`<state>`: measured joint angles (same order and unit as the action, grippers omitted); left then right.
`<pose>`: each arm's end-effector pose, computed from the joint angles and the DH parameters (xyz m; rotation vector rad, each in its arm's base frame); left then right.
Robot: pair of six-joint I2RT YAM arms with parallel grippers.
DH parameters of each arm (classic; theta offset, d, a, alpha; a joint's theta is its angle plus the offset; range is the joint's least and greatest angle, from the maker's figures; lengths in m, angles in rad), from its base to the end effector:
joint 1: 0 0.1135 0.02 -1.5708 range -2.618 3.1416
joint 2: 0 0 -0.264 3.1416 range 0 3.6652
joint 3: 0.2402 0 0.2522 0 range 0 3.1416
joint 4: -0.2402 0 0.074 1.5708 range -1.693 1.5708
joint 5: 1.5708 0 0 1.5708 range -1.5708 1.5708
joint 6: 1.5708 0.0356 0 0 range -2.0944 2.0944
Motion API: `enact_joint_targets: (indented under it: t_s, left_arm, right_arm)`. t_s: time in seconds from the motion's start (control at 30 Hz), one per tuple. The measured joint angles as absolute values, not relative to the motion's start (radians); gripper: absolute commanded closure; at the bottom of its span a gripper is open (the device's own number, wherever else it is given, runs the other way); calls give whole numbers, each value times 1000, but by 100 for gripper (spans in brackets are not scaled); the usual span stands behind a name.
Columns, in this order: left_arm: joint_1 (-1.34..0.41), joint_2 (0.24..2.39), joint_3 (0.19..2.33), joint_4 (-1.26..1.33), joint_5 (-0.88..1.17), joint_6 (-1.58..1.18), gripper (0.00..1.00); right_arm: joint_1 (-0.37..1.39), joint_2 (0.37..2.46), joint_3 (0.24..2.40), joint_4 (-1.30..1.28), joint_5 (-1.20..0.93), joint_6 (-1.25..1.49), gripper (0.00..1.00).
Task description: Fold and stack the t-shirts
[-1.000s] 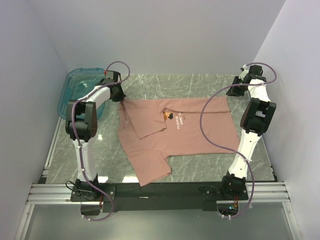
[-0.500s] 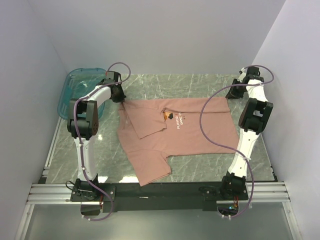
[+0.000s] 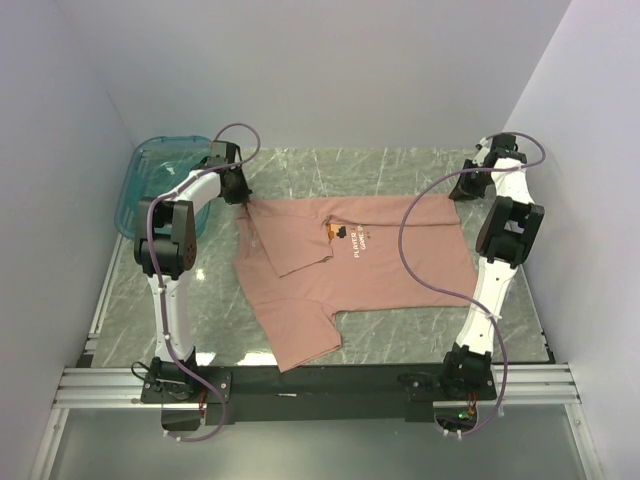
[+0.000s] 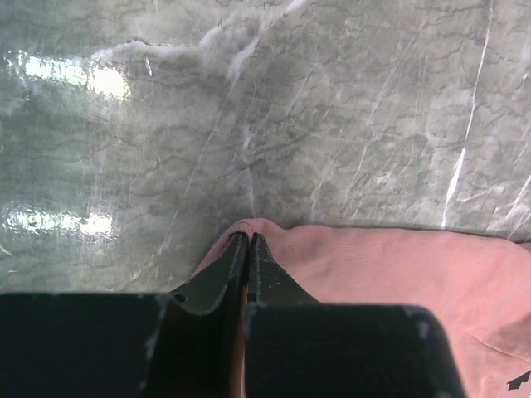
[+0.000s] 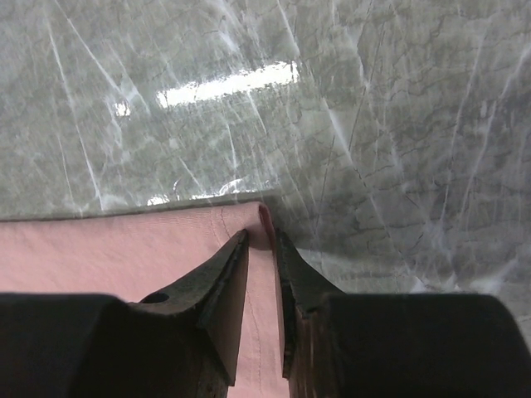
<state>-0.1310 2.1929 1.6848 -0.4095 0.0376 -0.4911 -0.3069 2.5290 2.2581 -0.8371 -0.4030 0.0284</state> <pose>0.4793 -0.0645 0.1743 -0.4344 2.4760 -0.3056 0.5149 -0.1485 0.1620 0.3101 2.5815 0.4404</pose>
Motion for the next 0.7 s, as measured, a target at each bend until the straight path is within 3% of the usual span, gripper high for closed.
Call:
enact_joint_targets:
  t_s: [0.13,0.33,0.7]
  left_arm:
    - [-130,2193,1686,-410,41,-491,96]
    - [-125,2209,1701,-410,56,-491,96]
    - [-115,2243,1738,-424,66,-491,98]
  right_arm:
    - [-305,2550,2297,-858,-404,27,76]
    - [-301,2559,2305,-865,-411,19,99]
    - [-302,2559,2304,-850,-398,17,100]
